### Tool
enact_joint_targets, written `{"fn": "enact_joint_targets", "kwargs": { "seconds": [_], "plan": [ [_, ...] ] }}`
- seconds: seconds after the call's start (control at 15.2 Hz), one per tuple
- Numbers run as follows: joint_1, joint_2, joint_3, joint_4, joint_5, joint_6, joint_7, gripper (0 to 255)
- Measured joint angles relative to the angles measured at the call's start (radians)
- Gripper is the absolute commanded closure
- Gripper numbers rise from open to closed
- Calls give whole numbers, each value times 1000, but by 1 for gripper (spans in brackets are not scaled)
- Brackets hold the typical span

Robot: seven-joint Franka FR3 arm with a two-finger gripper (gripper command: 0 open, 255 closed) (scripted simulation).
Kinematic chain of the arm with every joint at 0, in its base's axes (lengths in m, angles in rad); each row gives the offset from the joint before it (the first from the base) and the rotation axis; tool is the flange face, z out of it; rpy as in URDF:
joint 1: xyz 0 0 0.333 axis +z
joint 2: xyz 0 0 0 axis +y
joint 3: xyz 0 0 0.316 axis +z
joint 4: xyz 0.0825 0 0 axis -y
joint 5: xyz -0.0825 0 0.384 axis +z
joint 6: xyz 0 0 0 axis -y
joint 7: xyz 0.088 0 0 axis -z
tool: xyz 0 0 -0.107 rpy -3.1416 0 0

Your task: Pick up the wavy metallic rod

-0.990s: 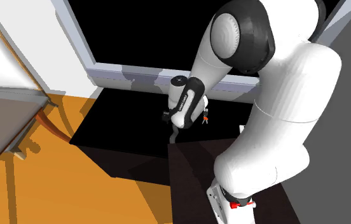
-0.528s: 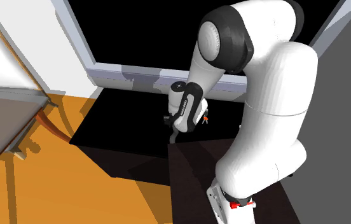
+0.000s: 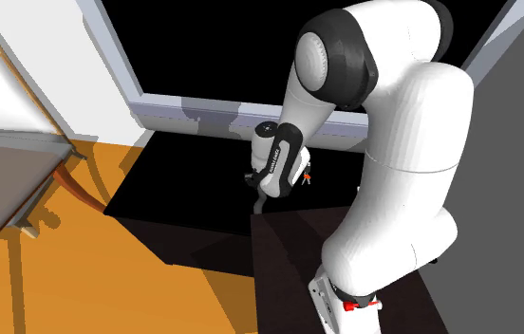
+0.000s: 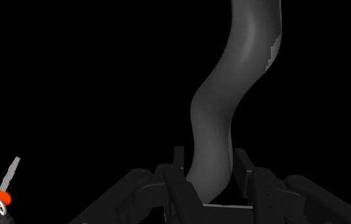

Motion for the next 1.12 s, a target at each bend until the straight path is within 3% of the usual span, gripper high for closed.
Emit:
{"fn": "enact_joint_targets", "kwargs": {
  "seconds": [0.2, 0.46, 0.92, 1.12],
  "plan": [
    [-25, -22, 27, -8, 12, -16, -12, 255],
    [-116, -93, 126, -33, 73, -69, -70, 255],
    [-254, -223, 310, -68, 270, -166, -222, 255],
    [-278, -266, 353, -73, 351, -200, -281, 255]
  ]
}}
